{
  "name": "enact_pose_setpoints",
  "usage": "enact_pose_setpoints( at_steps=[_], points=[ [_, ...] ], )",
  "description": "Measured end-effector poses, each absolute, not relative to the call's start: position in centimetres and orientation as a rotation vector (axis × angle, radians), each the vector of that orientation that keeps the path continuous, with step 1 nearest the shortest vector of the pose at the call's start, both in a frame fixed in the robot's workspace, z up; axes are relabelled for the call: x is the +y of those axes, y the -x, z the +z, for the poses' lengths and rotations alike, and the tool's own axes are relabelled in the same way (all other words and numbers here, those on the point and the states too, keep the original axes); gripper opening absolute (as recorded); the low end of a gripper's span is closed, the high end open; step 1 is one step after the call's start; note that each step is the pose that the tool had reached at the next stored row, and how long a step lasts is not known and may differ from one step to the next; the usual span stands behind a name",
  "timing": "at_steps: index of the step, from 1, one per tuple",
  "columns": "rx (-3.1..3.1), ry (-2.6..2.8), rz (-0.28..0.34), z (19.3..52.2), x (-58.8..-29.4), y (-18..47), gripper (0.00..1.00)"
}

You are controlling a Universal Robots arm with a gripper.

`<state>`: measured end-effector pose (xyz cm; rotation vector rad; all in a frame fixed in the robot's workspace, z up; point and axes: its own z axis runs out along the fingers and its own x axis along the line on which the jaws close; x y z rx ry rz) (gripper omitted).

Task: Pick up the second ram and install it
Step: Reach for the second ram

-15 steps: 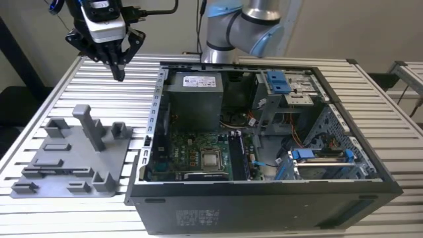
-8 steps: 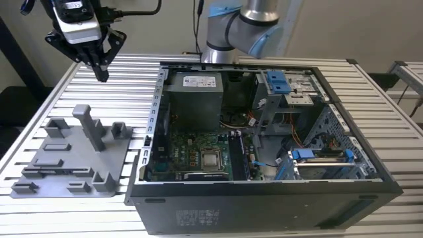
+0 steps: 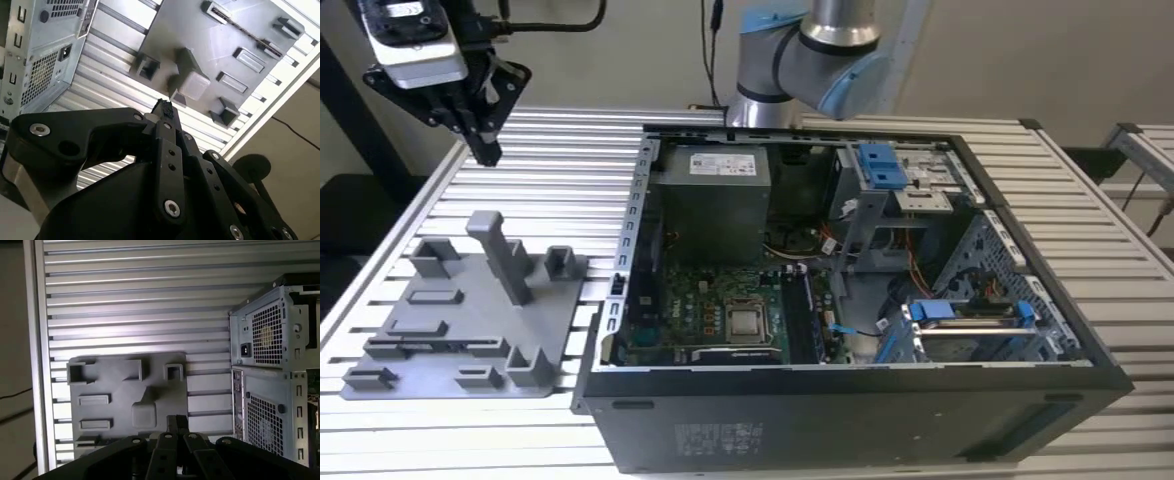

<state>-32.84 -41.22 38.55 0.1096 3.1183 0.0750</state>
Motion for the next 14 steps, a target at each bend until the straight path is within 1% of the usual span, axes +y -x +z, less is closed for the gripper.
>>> enact_pose_setpoints(
  at_steps=[9, 14],
  points=[
    [3.118, -0.110, 0.075, 38.4, -41.5, 36.9, 0.11],
    [3.119, -0.109, 0.075, 38.2, -42.3, 38.5, 0.11]
  ],
)
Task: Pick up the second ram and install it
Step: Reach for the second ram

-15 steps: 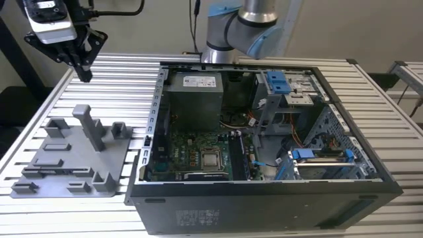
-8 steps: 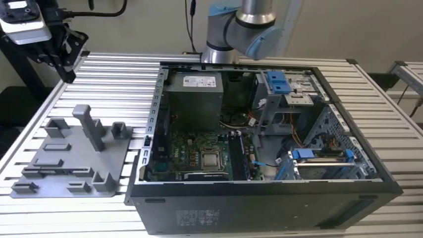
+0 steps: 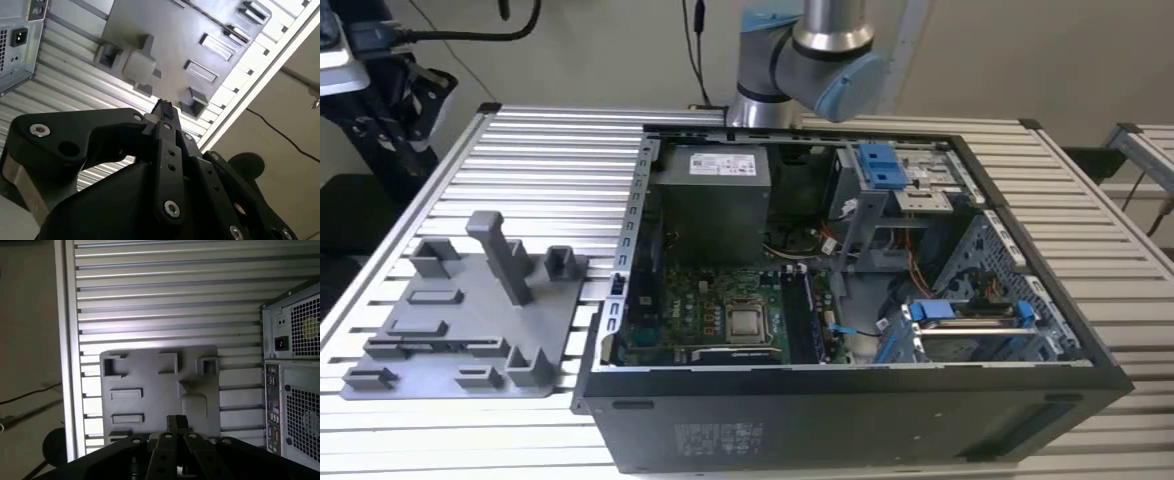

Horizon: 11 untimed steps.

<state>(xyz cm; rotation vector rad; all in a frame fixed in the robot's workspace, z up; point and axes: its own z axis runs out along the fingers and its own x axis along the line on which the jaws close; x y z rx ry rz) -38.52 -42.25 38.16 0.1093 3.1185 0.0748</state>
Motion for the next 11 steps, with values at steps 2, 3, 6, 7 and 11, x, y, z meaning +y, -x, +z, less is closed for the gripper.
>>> enact_pose_setpoints(
  at_steps=[2, 3, 6, 7, 11],
  points=[
    [3.119, -0.110, 0.075, 38.0, -42.8, 38.8, 0.11],
    [3.119, -0.110, 0.075, 38.0, -43.1, 38.9, 0.11],
    [3.120, -0.110, 0.075, 37.8, -44.2, 39.0, 0.11],
    [3.120, -0.110, 0.075, 37.8, -44.6, 39.0, 0.11],
    [3.121, -0.110, 0.075, 37.5, -46.0, 39.3, 0.11]
  ],
)
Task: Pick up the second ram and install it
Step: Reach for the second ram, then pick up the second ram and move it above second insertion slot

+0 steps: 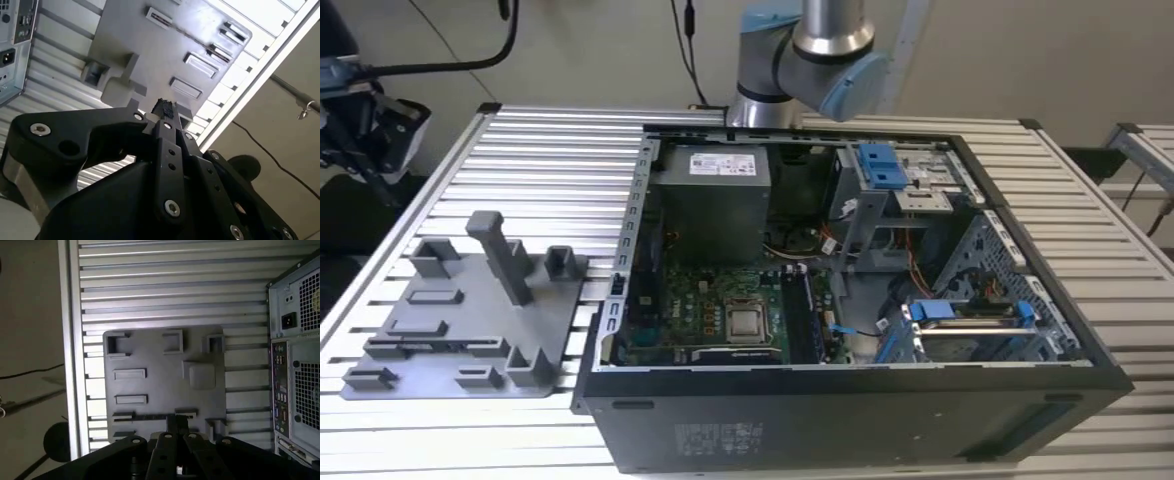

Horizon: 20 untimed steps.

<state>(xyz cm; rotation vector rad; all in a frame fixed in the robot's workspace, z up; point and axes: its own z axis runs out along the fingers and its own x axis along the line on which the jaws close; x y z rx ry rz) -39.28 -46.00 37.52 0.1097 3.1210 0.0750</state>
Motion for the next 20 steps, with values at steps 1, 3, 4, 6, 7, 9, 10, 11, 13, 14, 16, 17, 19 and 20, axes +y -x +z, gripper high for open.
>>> enact_pose_setpoints(
  at_steps=[1, 3, 4, 6, 7, 9, 10, 11, 13, 14, 16, 17, 19, 20],
  points=[
    [3.121, -0.109, 0.075, 37.5, -46.2, 39.5, 0.11],
    [3.121, -0.106, 0.076, 37.4, -46.5, 39.9, 0.11],
    [3.121, -0.104, 0.076, 37.4, -46.7, 40.1, 0.11],
    [3.122, -0.102, 0.076, 37.3, -46.9, 40.4, 0.11],
    [3.122, -0.101, 0.076, 37.2, -47.0, 40.4, 0.11],
    [3.122, -0.099, 0.076, 37.2, -47.2, 40.5, 0.11],
    [3.122, -0.097, 0.076, 37.1, -47.3, 40.5, 0.11],
    [3.122, -0.096, 0.076, 37.1, -47.3, 40.5, 0.11],
    [3.122, -0.095, 0.076, 37.1, -47.4, 40.5, 0.11],
    [3.122, -0.095, 0.076, 37.1, -47.4, 40.5, 0.11],
    [3.122, -0.095, 0.076, 37.1, -47.4, 40.5, 0.11],
    [3.122, -0.095, 0.076, 37.1, -47.4, 40.5, 0.11],
    [3.122, -0.095, 0.076, 37.1, -47.4, 40.5, 0.11],
    [3.122, -0.095, 0.076, 37.1, -47.4, 40.5, 0.11]
  ],
)
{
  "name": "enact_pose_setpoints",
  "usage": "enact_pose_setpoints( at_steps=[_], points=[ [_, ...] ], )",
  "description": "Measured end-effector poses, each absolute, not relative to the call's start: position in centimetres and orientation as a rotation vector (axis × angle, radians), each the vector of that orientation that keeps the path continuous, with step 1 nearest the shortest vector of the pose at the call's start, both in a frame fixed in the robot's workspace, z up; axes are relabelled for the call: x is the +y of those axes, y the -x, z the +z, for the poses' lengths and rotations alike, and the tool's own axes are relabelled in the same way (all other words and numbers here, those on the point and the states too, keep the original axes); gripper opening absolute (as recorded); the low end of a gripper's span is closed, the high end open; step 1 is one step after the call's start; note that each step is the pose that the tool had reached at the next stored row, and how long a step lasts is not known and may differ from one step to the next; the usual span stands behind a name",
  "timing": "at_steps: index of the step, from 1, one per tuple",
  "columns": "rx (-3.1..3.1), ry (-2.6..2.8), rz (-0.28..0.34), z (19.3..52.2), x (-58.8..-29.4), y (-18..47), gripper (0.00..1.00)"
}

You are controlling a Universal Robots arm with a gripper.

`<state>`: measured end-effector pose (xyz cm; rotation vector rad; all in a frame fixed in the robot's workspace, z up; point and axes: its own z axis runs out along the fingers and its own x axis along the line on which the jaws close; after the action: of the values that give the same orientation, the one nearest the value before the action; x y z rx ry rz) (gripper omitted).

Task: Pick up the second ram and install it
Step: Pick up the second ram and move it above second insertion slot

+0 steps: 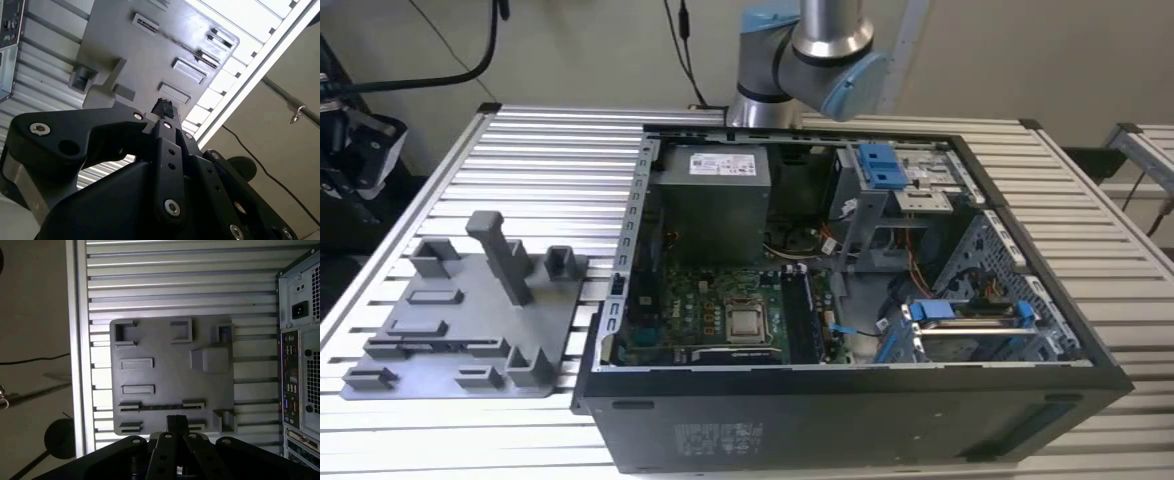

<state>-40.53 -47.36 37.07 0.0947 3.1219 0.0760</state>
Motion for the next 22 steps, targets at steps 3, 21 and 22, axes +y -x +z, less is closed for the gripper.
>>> enact_pose_setpoints(
  at_steps=[3, 21, 22],
  points=[
    [3.122, -0.095, 0.076, 37.07, -47.36, 40.54, 0.11],
    [3.123, 0.157, 0.078, 37.08, -47.40, 40.63, 0.11],
    [3.123, 0.177, 0.078, 37.08, -47.41, 40.63, 0.11]
  ],
)
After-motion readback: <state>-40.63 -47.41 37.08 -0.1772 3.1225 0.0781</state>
